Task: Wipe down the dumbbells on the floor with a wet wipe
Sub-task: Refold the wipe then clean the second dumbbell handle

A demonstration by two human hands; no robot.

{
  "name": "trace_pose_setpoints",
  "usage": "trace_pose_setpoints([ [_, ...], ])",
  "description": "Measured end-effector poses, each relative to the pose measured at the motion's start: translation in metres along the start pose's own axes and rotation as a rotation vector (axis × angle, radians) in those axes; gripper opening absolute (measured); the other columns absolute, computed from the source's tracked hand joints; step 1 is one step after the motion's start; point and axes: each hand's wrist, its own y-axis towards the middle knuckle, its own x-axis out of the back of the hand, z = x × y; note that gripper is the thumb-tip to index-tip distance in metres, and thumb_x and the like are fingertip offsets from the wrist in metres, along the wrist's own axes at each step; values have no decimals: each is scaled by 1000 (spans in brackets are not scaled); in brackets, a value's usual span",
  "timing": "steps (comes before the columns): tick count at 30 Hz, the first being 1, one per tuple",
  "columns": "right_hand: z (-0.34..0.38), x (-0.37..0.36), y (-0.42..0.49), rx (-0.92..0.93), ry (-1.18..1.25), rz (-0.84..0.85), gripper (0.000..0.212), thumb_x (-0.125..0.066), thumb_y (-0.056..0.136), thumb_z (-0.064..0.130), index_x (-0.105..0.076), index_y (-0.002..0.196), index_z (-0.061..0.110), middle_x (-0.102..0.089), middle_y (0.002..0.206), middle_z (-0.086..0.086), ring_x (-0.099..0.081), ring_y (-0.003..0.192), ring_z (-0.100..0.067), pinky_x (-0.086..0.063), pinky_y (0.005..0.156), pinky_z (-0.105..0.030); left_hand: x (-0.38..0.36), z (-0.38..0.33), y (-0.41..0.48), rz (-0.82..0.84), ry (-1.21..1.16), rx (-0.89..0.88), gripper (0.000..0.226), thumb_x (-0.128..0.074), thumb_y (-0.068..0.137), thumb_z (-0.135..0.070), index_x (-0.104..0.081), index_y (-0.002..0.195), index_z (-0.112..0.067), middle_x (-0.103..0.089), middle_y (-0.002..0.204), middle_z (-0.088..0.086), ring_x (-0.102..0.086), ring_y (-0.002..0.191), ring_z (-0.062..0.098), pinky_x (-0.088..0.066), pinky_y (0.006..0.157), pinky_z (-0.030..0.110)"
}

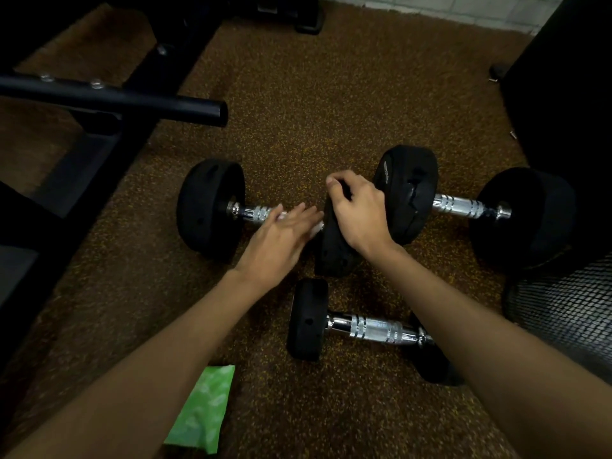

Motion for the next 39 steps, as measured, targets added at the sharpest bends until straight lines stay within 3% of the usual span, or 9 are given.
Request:
trace_pose_setpoints([
  [4, 0, 2, -1, 5, -7, 6, 28, -43, 95, 39, -63, 108, 24, -64, 109, 0, -54, 108, -15, -41, 89, -30, 15, -11, 41, 202, 107, 245, 36, -35, 100, -32, -59, 118, -12, -62, 118, 18, -56, 111, 37, -38, 93, 39],
  [11, 0, 2, -1, 5, -1, 8, 27, -45, 94, 38, -64, 108, 24, -64, 110, 1, -53, 108, -15, -38, 87, -27, 18, -14, 75, 494, 128, 488, 49, -28, 99, -38, -49, 128, -6, -47, 135, 25, -45, 124, 41, -38, 96, 40],
  [15, -2, 2, 1, -5, 5, 11, 27, -44, 94, 39, -64, 107, 24, -64, 109, 1, -54, 108, -15, -39, 87, -29, 10, -12, 56, 318, 151, 338, 43, -29, 100, -35, -59, 115, -8, -61, 118, 24, -55, 112, 40, -39, 92, 39],
  [19, -2, 1, 2, -4, 7, 9, 27, -44, 94, 39, -64, 107, 24, -65, 109, 1, -54, 109, -15, -38, 88, -28, -8, -4, 14, -25, 92, 31, 45, -25, 95, -28, -60, 118, -9, -66, 118, 10, -55, 120, 25, -25, 109, 37],
  [28, -2, 0, 1, 1, 14, -7, 28, -43, 94, 39, -64, 106, 25, -65, 109, 2, -55, 108, -14, -39, 86, -28, -28, 7, -32, -59, 68, -109, 68, -57, 78, 17, -40, 140, -5, -43, 144, 11, -38, 135, 23, -21, 115, 31],
  [32, -1, 1, 2, -12, 25, 4, 27, -43, 95, 38, -65, 106, 25, -65, 110, 1, -54, 109, -15, -35, 83, -26, -21, -14, -51, -183, -416, 265, 40, -54, 94, -6, -53, 132, -13, -56, 130, -3, -56, 118, 10, -34, 99, 6],
  [34, -1, 2, 2, -17, 26, 7, 28, -43, 95, 38, -65, 106, 25, -65, 111, 1, -54, 109, -15, -34, 84, -25, -19, -28, -35, -356, -791, 787, 31, -50, 97, -18, -60, 126, -12, -62, 120, -3, -61, 104, 9, -45, 92, 14],
  [36, 0, 2, 1, -15, 20, 7, 29, -43, 95, 38, -65, 107, 24, -65, 112, 1, -54, 109, -14, -34, 85, -24, -18, -32, -9, -397, -1449, 1204, 28, -41, 100, -12, -61, 116, -1, -65, 114, 11, -62, 102, 18, -49, 92, 28],
  [39, 1, 2, 1, -11, 24, -3, 29, -43, 95, 38, -65, 107, 24, -65, 112, 2, -55, 109, -14, -36, 87, -25, -10, -30, 18, -466, -2108, 1330, 35, -26, 100, -8, -55, 111, 10, -58, 120, 25, -53, 120, 33, -43, 100, 41],
])
